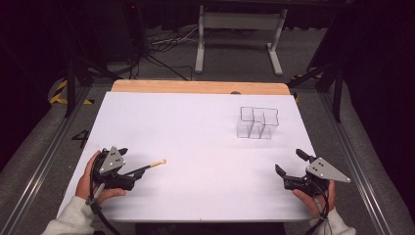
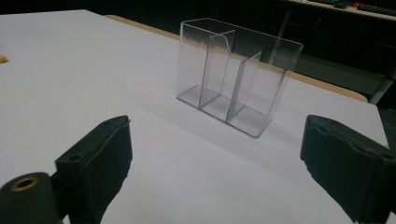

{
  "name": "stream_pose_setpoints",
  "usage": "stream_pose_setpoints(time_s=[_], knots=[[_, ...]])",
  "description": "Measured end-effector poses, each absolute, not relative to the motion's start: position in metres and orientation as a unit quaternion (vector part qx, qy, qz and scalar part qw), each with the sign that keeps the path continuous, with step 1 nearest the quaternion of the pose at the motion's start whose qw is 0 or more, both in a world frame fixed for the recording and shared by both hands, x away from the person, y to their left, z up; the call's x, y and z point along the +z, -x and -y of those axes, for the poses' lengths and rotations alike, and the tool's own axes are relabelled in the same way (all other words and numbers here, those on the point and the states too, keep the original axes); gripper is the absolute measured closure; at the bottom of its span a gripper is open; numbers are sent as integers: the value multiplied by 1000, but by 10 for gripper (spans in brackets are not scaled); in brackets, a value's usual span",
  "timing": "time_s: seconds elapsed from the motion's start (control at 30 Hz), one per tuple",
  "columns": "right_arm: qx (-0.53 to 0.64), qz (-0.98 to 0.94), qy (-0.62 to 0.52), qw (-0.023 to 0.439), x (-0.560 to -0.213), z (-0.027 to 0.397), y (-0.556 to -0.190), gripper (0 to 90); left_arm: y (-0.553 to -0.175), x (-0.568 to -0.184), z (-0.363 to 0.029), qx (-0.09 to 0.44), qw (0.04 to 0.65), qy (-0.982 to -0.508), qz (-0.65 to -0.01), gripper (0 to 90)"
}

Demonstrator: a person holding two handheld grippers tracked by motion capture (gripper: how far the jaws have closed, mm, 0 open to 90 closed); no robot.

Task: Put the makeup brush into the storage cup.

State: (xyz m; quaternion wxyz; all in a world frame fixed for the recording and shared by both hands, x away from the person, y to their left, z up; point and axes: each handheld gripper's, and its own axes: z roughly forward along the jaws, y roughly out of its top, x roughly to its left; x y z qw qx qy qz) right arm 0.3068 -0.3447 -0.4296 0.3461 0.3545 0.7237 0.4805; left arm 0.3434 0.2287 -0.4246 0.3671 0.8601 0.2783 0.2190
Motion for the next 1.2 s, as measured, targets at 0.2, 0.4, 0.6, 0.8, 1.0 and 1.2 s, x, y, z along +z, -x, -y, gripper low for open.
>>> stream_pose_setpoints(time_s=[0.2,0.4,0.6,0.8,1.0,1.2], knots=[[474,-731,-354,340,-432,342,-311,100,-365,-410,-215,196,304,-896,-259,123],[471,-732,-356,339,-433,342,-311,104,-385,-410,-199,159,227,-930,-242,176],[471,-729,-356,346,-432,342,-310,115,-402,-418,-186,110,163,-954,-226,246],[467,-734,-358,340,-434,342,-311,116,-412,-426,-176,75,123,-964,-223,346],[466,-736,-356,339,-434,341,-311,118,-419,-428,-172,39,108,-968,-224,519],[455,-740,-362,338,-435,340,-313,122,-422,-426,-169,27,95,-971,-220,699]])
